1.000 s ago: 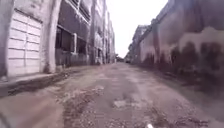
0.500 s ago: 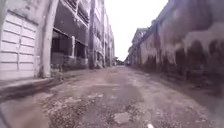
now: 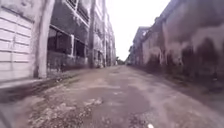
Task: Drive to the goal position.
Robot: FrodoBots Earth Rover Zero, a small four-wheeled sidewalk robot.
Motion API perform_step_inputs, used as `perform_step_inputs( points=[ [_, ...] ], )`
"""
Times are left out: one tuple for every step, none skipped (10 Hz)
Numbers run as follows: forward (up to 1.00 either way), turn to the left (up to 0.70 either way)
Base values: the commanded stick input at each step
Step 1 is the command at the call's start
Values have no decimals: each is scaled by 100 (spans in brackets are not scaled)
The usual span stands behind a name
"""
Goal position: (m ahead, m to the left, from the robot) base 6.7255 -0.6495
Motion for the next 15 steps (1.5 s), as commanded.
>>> perform_step_inputs(
  points=[
    [70, 0],
    [70, 0],
    [70, 0],
    [70, 0],
    [70, 0],
    [70, 0],
    [70, 0],
    [70, 0],
    [70, 0],
    [70, 0],
    [70, 0],
    [70, 0],
    [70, 0],
    [70, 0],
    [70, 0]
  ],
)
